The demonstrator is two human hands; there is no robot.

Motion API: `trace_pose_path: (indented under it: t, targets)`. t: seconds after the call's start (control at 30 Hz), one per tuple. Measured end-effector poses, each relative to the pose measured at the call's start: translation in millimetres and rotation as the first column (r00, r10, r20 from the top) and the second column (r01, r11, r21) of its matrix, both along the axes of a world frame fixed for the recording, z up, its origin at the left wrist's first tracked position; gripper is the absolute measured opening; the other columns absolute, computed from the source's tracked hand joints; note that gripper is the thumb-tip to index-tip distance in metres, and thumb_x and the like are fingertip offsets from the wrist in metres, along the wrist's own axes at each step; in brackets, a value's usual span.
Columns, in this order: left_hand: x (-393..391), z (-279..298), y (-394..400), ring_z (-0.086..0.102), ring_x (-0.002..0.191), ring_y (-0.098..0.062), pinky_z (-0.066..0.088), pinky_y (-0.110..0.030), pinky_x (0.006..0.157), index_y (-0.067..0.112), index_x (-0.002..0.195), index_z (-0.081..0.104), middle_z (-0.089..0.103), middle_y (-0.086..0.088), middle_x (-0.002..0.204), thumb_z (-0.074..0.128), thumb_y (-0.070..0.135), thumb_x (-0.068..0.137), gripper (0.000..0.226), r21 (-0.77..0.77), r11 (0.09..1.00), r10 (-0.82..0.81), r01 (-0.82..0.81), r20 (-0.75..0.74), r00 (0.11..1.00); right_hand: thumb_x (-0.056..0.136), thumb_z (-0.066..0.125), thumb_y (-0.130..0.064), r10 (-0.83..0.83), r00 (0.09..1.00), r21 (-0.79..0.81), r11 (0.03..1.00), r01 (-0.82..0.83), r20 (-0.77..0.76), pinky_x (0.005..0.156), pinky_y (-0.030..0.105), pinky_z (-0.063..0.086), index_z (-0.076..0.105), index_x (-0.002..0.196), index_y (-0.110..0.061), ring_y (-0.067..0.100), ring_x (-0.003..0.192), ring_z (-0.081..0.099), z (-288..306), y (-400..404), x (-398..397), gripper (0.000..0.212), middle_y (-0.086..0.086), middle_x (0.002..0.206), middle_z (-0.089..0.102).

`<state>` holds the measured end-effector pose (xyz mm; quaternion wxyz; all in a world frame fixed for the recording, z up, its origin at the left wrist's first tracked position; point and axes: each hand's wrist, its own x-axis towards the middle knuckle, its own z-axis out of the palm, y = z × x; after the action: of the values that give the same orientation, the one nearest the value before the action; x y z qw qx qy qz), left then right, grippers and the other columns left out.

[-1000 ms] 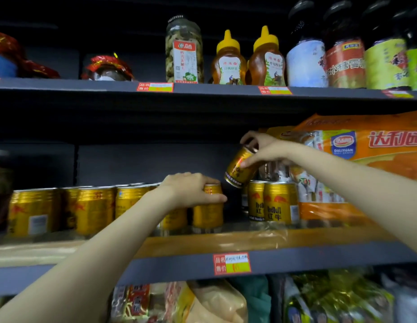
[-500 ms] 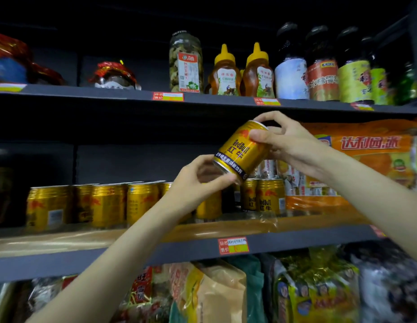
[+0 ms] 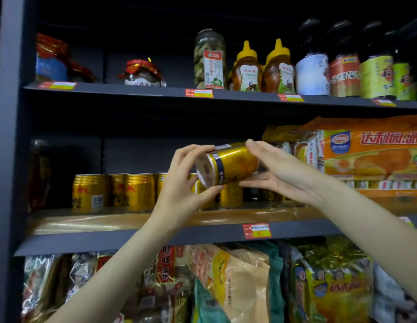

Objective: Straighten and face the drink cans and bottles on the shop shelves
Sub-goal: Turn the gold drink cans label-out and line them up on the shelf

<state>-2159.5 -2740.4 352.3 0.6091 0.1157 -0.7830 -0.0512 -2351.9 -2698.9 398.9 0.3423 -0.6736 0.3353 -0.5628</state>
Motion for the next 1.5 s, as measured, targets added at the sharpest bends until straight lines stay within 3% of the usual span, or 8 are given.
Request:
trace_pose_path:
  t: [0.1, 0.17, 0.33, 0.53, 0.9, 1.1, 1.3, 1.5]
  targets:
    - [4.0, 1.1, 3.8, 0.041, 0.125, -0.004, 0.049, -0.014, 0.087, 0.031, 0.127, 0.044, 0.035, 0.014, 0.131, 0.075, 0.007, 0.074, 0.066, -0.045, 0.998, 0.045, -0.041, 0.079, 0.996, 0.068, 0.068, -0.035, -0.038, 0.995, -0.019, 0.999, 0.039, 0.092, 0.079, 0.039, 0.058, 0.055, 0.118, -0.015, 0.025, 0.105, 0.064, -6.3, -1.7, 8.8, 0.056, 0.009, 0.114, 0.060]
    - [5.1, 1.0, 6.8, 0.052, 0.118, -0.005, 0.053, -0.022, 0.086, 0.032, 0.130, 0.040, 0.038, 0.011, 0.135, 0.073, 0.019, 0.075, 0.066, 0.213, 0.972, -0.091, 0.099, -0.047, 0.995, 0.065, 0.071, -0.027, -0.043, 0.991, -0.105, 0.993, 0.057, 0.128, 0.078, 0.038, 0.058, 0.053, 0.115, -0.018, 0.023, 0.104, 0.064, -8.6, 0.2, 9.4, 0.054, 0.007, 0.116, 0.060]
    - [8.1, 1.2, 9.8, 0.067, 0.101, -0.022, 0.057, -0.029, 0.080, 0.007, 0.128, 0.048, 0.062, -0.013, 0.121, 0.065, 0.029, 0.072, 0.063, 0.579, 0.606, -0.431, 0.545, -0.337, 0.837, 0.064, 0.070, -0.014, -0.027, 0.997, -0.279, 0.959, 0.046, 0.070, 0.077, 0.031, 0.058, 0.050, 0.105, -0.021, 0.010, 0.097, 0.065, -12.9, 8.4, 7.4, 0.046, -0.001, 0.117, 0.056]
    - [16.9, 10.7, 17.0, 0.055, 0.112, -0.004, 0.053, -0.019, 0.083, 0.027, 0.129, 0.044, 0.052, 0.011, 0.126, 0.074, 0.023, 0.072, 0.064, 0.158, 0.986, -0.048, 0.060, -0.076, 0.996, 0.081, 0.060, -0.021, 0.185, 0.958, 0.015, 0.981, -0.193, 0.221, 0.082, 0.039, 0.057, 0.053, 0.111, -0.016, 0.035, 0.101, 0.066, -18.8, 8.8, 6.6, 0.032, 0.012, 0.112, 0.066]
    - [21.1, 17.3, 18.8, 0.048, 0.119, 0.000, 0.050, -0.017, 0.086, 0.029, 0.126, 0.034, 0.048, 0.019, 0.126, 0.080, 0.021, 0.066, 0.076, -0.013, 0.999, -0.039, 0.039, -0.012, 0.999, 0.080, 0.061, -0.030, 0.230, 0.885, 0.169, 0.932, -0.320, 0.406, 0.073, 0.038, 0.059, 0.052, 0.124, -0.018, 0.036, 0.098, 0.067, -16.4, 2.7, 22.0, 0.047, 0.026, 0.114, 0.065]
    - [22.5, 4.2, 0.4, 0.063, 0.102, -0.007, 0.054, -0.021, 0.079, 0.027, 0.126, 0.050, 0.055, 0.010, 0.122, 0.067, 0.028, 0.074, 0.055, 0.347, 0.906, -0.226, 0.242, -0.085, 0.970, 0.068, 0.068, -0.016, 0.016, 0.993, -0.279, 0.960, 0.018, 0.118, 0.080, 0.029, 0.056, 0.054, 0.106, -0.023, 0.017, 0.107, 0.062, -12.6, 9.8, 17.9, 0.040, -0.002, 0.117, 0.058]
    - [21.6, 5.2, -10.2, 0.065, 0.103, -0.021, 0.055, -0.028, 0.082, 0.023, 0.122, 0.053, 0.061, -0.010, 0.116, 0.064, 0.033, 0.071, 0.052, 0.582, 0.696, -0.415, 0.421, -0.154, 0.897, 0.069, 0.067, -0.010, 0.093, 0.996, -0.335, 0.938, -0.086, 0.005, 0.084, 0.030, 0.054, 0.050, 0.114, -0.024, 0.012, 0.112, 0.060, -14.0, 9.9, 16.2, 0.050, -0.005, 0.129, 0.053]
    - [14.9, 10.9, -11.7, 0.057, 0.107, -0.002, 0.053, -0.017, 0.078, 0.035, 0.111, 0.047, 0.054, 0.010, 0.117, 0.079, 0.018, 0.069, 0.056, 0.170, 0.981, -0.068, 0.098, -0.176, 0.982, 0.072, 0.067, -0.014, 0.082, 0.988, -0.142, 0.988, -0.063, 0.134, 0.085, 0.036, 0.057, 0.052, 0.120, -0.014, 0.021, 0.104, 0.066, -15.1, 0.5, 15.2, 0.050, 0.010, 0.122, 0.060]
